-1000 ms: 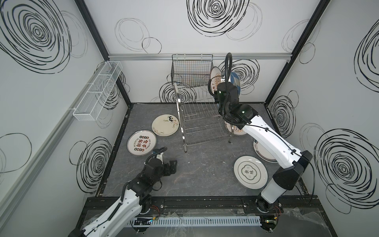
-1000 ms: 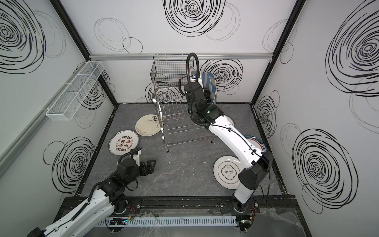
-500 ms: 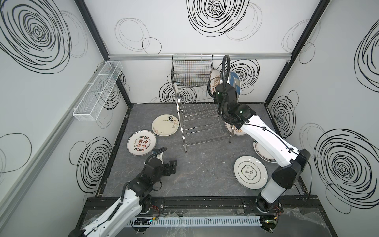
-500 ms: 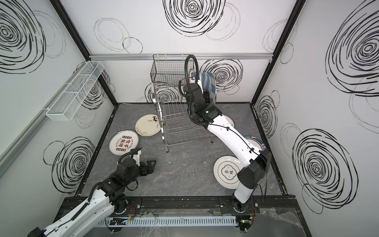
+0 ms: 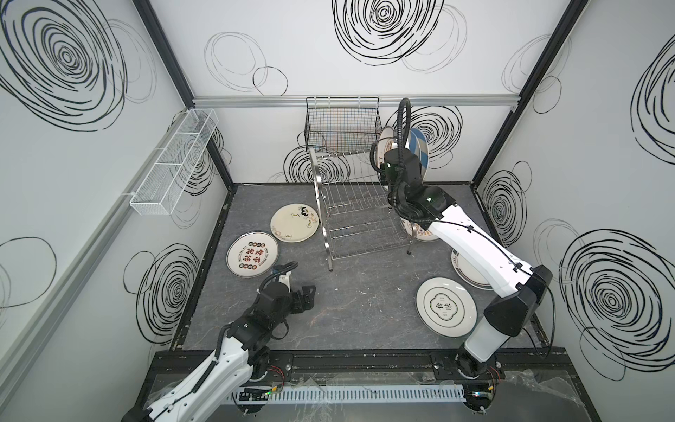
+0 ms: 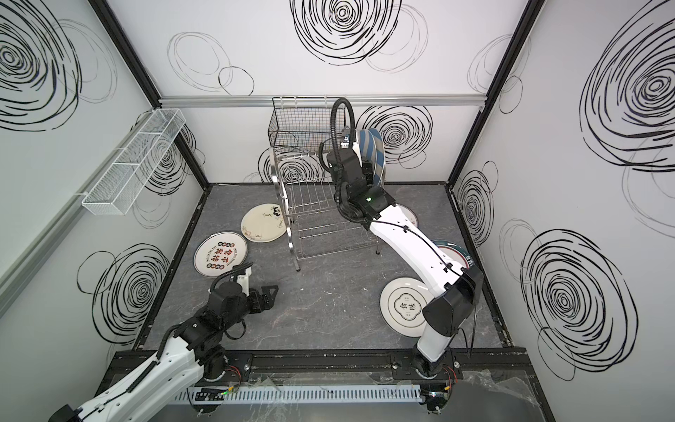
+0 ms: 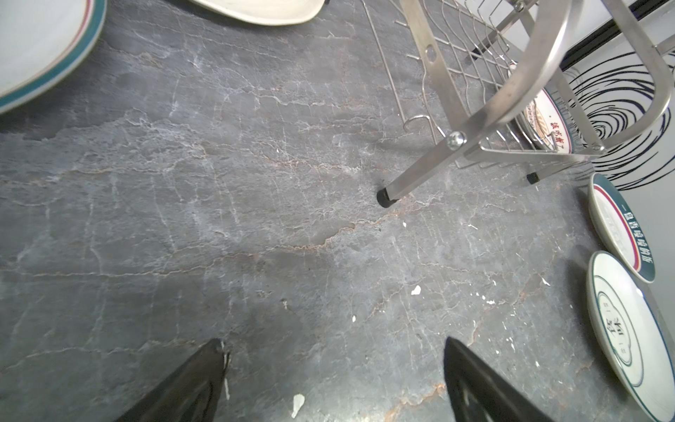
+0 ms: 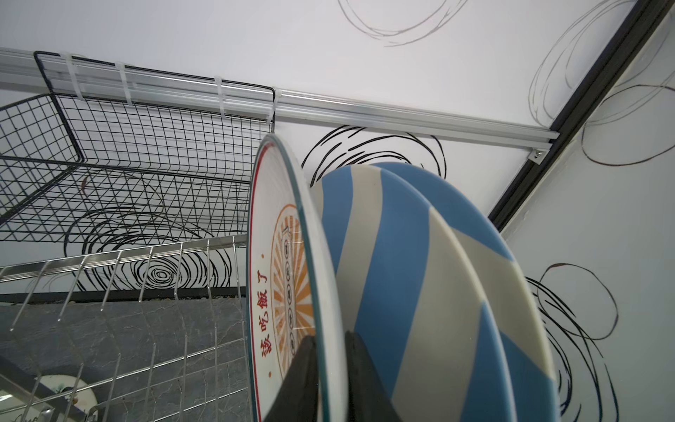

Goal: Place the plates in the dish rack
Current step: 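Lower the sunburst plate into the rack slot beside the striped plates with the right gripper, then open the right gripper and draw it back from the rack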

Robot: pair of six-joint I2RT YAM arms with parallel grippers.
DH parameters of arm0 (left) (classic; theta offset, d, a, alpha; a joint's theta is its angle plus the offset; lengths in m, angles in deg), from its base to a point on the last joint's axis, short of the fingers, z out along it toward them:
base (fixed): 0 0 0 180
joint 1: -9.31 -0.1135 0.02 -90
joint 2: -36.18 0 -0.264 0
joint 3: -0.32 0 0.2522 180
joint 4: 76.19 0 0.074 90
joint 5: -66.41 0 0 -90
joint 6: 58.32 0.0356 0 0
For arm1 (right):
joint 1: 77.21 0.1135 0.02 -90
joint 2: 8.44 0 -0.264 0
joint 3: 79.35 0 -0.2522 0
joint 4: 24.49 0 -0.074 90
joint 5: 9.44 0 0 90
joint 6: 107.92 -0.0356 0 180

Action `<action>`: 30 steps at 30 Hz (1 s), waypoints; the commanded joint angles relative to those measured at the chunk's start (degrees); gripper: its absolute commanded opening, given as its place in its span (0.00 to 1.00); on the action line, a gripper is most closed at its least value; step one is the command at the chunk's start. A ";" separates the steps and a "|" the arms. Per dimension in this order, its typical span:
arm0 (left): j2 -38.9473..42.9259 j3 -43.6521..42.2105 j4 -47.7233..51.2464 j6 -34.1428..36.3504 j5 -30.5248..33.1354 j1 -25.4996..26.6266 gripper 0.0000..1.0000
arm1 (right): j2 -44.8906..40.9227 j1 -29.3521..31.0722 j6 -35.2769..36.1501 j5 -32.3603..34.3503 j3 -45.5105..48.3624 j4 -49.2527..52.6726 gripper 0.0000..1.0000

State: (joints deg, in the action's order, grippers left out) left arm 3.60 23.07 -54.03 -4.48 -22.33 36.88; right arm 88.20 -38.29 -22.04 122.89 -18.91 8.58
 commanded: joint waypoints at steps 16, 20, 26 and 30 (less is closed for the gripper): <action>-0.12 -0.47 -2.77 0.70 0.07 -0.42 0.96 | -1.82 0.18 1.64 -3.62 -5.70 2.50 0.49; 0.05 -0.46 -2.73 0.74 0.06 -0.46 0.96 | -0.92 0.45 1.83 -3.78 -10.92 7.44 0.55; 1.27 -0.73 -2.43 0.57 0.41 -0.42 0.96 | -5.50 2.14 1.01 -6.07 -11.66 10.57 0.63; 2.07 -0.80 -2.14 0.50 0.93 -0.47 0.96 | -10.23 3.77 -0.20 -11.37 -10.08 13.33 0.67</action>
State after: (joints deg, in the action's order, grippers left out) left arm 5.00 22.88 -54.01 -4.48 -22.20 36.88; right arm 82.51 -35.56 -21.03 115.50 -29.33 18.39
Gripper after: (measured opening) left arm 0.958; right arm 0.665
